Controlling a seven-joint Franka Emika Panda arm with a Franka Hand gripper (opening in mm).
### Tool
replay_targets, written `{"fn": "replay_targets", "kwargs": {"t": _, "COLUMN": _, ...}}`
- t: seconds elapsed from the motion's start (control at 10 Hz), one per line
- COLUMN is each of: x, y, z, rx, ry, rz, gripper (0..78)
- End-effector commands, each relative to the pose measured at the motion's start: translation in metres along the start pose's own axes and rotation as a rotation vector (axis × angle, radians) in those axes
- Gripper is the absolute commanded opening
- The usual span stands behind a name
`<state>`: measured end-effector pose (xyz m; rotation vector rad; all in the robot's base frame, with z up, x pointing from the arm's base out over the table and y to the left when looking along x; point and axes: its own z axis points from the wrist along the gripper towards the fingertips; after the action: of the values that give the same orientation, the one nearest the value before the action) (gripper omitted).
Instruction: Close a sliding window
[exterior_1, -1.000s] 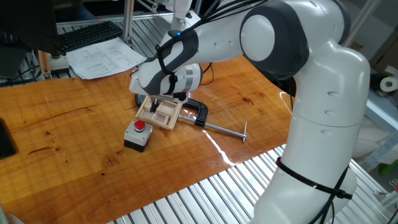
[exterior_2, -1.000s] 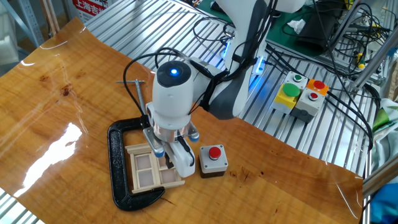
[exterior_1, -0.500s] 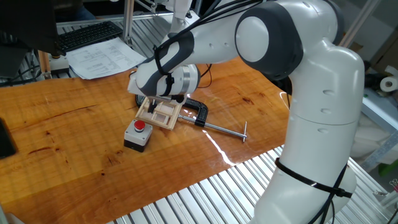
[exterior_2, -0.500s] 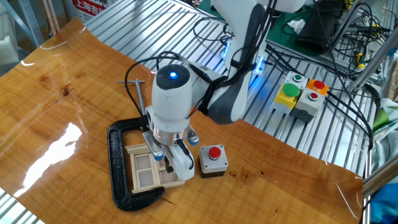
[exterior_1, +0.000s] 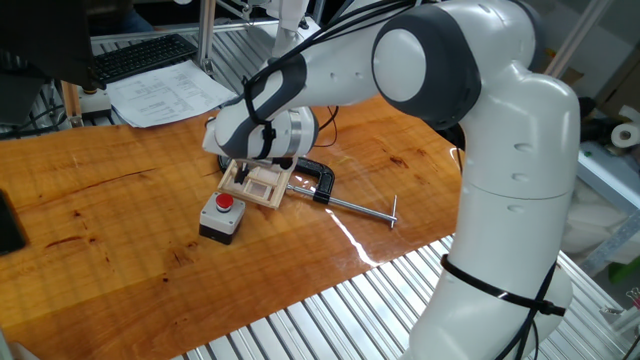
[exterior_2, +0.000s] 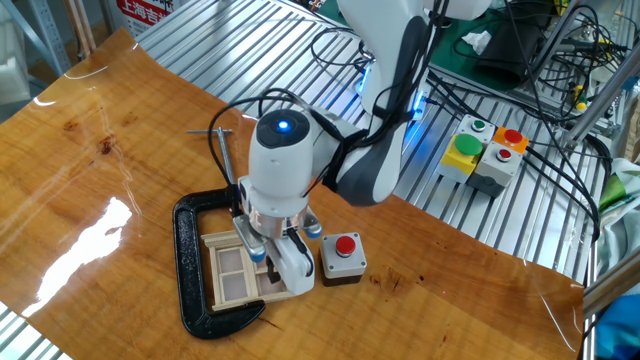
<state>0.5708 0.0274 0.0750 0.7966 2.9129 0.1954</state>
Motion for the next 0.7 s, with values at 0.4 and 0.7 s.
{"fn": "replay_targets", "kwargs": {"t": 0.4, "x": 0.0, "y": -0.0023, "z": 0.0081, "rx": -0.008, "ry": -0.014, "rz": -0.003, "gripper": 0.0}}
{"fn": "replay_targets", "kwargs": {"t": 0.7, "x": 0.003, "y": -0.0059, "z": 0.0097, "rx": 0.014, "ry": -0.018, "rz": -0.011, "gripper": 0.0}}
